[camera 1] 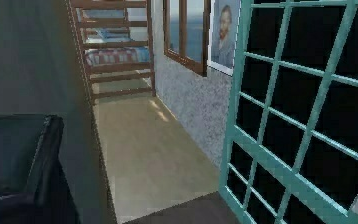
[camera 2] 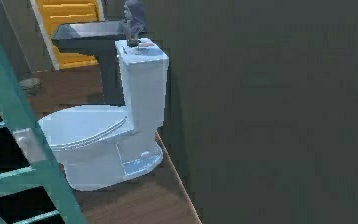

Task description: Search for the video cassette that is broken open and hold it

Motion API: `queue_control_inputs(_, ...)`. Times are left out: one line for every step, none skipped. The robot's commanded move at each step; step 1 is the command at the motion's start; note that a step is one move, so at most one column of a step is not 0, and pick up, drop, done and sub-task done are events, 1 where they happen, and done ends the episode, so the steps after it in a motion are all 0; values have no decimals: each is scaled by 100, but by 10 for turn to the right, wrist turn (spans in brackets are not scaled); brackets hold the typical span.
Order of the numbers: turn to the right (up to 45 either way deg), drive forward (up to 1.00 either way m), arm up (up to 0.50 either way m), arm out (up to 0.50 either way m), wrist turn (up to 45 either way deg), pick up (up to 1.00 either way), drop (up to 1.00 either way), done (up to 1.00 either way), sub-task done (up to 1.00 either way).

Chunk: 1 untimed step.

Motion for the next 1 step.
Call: queue_control_inputs(0,40,0,0,0,0,0,0,0)
